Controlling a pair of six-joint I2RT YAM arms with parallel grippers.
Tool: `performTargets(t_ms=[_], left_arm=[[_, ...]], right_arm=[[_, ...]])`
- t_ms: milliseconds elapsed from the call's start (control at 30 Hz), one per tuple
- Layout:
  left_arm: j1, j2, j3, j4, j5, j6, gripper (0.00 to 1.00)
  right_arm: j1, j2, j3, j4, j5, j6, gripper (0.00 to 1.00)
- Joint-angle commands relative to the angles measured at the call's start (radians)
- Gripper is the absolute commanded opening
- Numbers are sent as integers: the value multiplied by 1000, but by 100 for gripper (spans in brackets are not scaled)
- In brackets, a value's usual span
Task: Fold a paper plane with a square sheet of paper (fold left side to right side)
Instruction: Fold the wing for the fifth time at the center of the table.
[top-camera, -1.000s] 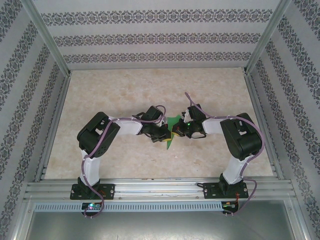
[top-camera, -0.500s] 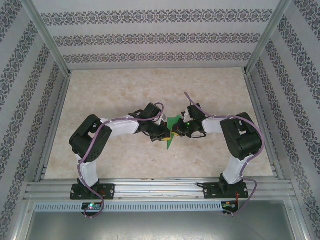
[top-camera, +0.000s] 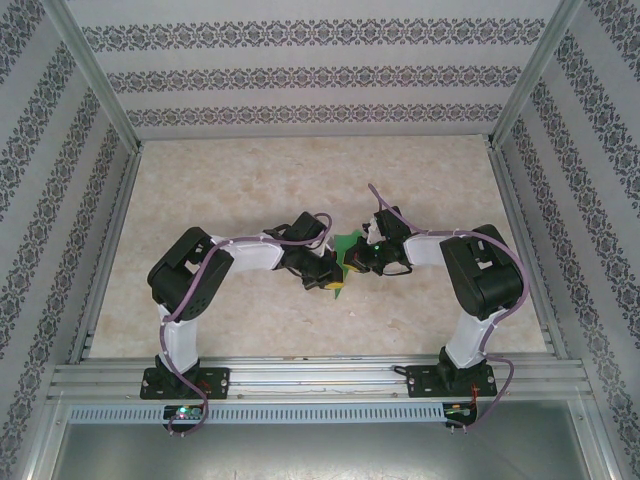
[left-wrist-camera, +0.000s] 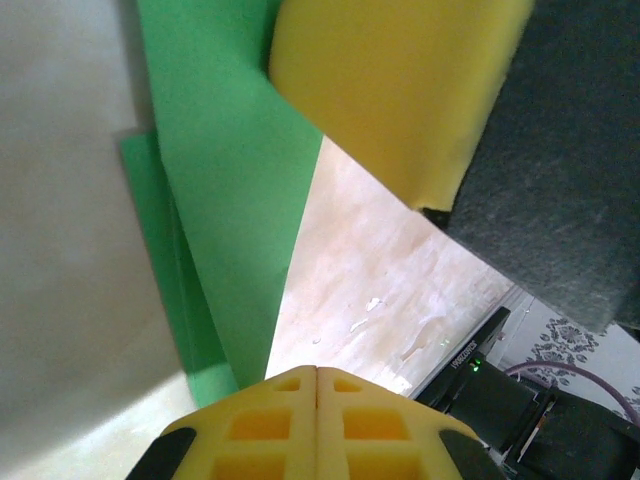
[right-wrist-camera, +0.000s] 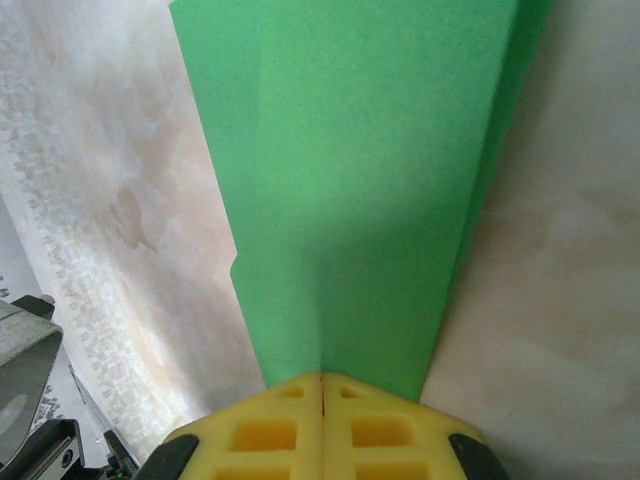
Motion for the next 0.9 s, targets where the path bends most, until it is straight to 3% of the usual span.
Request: performTargets(t_ms=[0, 867], left_arm=[[-12, 16, 22, 14, 29, -9, 2], [-17, 46, -22, 38, 5, -20, 2]], right_arm=[[6, 61, -23, -130, 106, -22, 0], [7, 65, -18, -159, 120, -37, 0]])
